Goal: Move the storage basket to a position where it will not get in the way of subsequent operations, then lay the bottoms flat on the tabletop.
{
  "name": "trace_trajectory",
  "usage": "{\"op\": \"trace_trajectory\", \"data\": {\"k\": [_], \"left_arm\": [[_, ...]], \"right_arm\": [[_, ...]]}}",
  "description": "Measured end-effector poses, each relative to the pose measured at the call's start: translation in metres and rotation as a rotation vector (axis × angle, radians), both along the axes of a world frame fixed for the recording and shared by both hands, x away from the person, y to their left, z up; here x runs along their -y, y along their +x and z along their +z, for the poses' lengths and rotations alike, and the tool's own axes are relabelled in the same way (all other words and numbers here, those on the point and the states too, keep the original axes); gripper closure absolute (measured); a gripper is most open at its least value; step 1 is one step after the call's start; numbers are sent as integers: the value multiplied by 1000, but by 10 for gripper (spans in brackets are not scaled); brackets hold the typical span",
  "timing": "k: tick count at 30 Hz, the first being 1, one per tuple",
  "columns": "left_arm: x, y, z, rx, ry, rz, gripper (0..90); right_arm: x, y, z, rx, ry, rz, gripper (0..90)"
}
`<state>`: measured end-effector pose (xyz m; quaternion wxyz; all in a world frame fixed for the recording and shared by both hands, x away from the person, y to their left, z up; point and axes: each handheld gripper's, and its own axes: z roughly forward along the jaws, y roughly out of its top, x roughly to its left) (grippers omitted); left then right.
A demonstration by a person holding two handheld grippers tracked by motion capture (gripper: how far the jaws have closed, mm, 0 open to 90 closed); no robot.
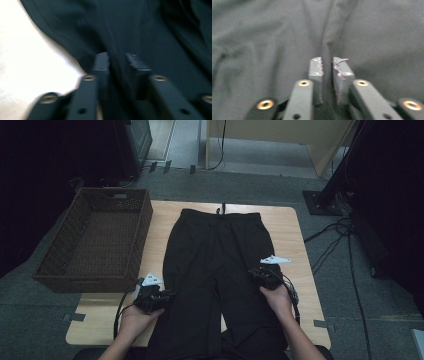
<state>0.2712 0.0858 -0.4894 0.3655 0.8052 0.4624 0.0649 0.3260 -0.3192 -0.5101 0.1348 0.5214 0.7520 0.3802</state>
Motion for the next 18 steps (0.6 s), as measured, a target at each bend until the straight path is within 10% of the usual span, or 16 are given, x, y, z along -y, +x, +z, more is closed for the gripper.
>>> {"op": "trace_trajectory", "data": {"k": [6, 18], "left_arm": [[-2, 5, -1, -10, 7, 30, 408], [-5, 0, -5, -26, 15, 46, 370]], "right_arm": [[-12, 8, 3, 40, 18, 27, 456], [-46, 46, 13, 63, -14, 71, 470]]}}
